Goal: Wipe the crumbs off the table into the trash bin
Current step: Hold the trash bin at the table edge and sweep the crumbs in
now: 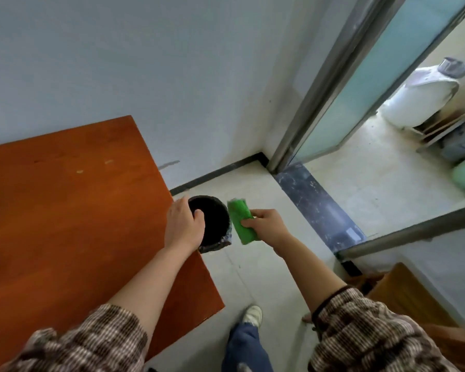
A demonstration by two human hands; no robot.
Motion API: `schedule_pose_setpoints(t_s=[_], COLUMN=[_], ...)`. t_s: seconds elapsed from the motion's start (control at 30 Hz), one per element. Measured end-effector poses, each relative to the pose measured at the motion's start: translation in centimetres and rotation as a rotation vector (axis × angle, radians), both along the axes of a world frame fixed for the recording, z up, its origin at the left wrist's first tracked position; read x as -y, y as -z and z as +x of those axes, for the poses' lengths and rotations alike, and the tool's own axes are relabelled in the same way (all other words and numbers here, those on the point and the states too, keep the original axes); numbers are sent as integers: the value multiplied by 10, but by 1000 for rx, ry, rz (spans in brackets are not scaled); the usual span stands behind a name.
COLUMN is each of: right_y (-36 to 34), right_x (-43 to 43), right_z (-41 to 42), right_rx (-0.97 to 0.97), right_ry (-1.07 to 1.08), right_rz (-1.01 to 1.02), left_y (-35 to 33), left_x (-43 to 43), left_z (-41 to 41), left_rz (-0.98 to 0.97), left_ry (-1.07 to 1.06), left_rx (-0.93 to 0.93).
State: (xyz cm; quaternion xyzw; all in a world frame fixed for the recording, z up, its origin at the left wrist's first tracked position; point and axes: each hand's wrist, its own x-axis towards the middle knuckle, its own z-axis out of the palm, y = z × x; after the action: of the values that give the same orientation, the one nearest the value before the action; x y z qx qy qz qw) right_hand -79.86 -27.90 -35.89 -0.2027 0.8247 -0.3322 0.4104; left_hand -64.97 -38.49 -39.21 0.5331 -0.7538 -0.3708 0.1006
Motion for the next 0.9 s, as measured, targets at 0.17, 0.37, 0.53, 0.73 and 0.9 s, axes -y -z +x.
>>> schedule_pose_setpoints(t_s=[0.17,0.37,0.53,0.73,0.9], right_y=[24,70,137,243,332], right_x=[-3,0,4,11,21], right_z=[-93,-151,-169,-188,-209], right_rx=[-8,21,19,10,37], right_ry=[-5,13,13,12,24], right_rz=[58,136,196,181,154], left_y=[25,79,158,293,395], left_x=[-20,-38,-30,-29,-15], left_z=[-94,-141,-160,-176,-177], left_rz=[141,419,572,724,889], left_ry=[-129,-351,-576,-777,-1091], left_rx=[-66,-61,23,82,-67])
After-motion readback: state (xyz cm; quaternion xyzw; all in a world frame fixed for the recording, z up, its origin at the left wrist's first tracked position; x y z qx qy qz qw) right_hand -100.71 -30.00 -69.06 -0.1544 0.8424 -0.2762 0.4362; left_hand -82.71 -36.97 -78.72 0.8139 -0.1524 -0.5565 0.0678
